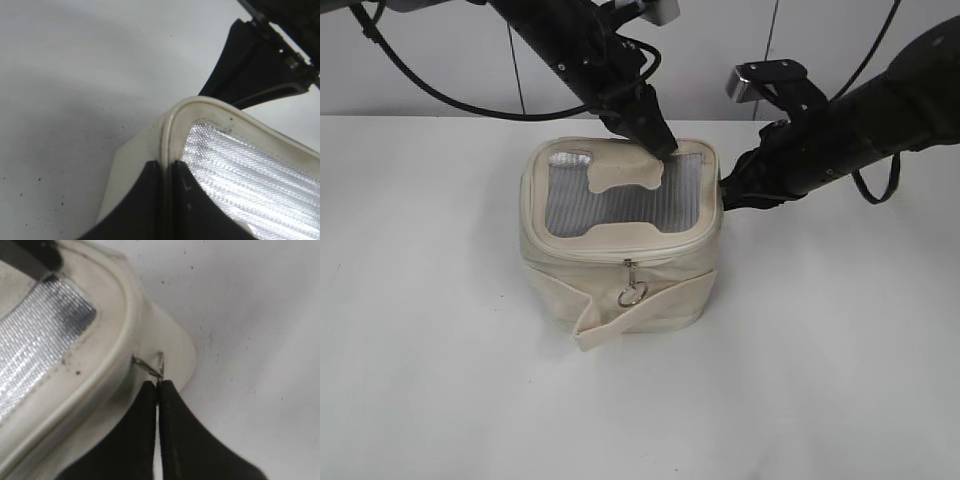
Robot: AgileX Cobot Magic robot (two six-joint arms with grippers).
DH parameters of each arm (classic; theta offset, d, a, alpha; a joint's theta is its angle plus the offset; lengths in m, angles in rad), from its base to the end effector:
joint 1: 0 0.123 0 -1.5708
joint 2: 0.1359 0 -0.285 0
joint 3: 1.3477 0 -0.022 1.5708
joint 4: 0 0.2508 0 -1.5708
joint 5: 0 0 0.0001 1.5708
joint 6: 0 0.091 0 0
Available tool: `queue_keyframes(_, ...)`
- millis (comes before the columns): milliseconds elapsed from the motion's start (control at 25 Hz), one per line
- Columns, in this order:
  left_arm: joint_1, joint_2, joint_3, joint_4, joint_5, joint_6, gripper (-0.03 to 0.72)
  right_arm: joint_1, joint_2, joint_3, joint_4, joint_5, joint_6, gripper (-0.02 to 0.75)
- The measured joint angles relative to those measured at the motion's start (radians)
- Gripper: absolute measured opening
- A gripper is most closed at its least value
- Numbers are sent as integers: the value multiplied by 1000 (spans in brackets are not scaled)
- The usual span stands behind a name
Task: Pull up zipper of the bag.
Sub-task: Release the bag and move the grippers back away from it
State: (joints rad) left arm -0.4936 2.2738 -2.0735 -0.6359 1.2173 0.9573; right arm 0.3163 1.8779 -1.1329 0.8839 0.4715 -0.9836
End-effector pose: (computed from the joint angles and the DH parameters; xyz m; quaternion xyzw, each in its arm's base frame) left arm 0.4050 -0.2755 0.2352 0.5716 0.7535 -0.2698 0.1807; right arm 0.3532 0.1493 0.1742 -0.2716 0.9014 0.1931 0.2764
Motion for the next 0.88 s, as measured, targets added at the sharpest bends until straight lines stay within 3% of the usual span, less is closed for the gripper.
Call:
queue_keyframes(200, -1, 0, 0, 0, 0, 0, 38, -13, -60, -1, -157, 74, 180, 8)
queue_keyframes(600, -4, 0, 0, -3, 4, 0, 38, -16, -88, -4, -155, 272, 208, 8)
queue_keyframes(880, -4, 0, 0, -2, 4, -2, 38, -16, -88, -4, -145, 319, 214, 8)
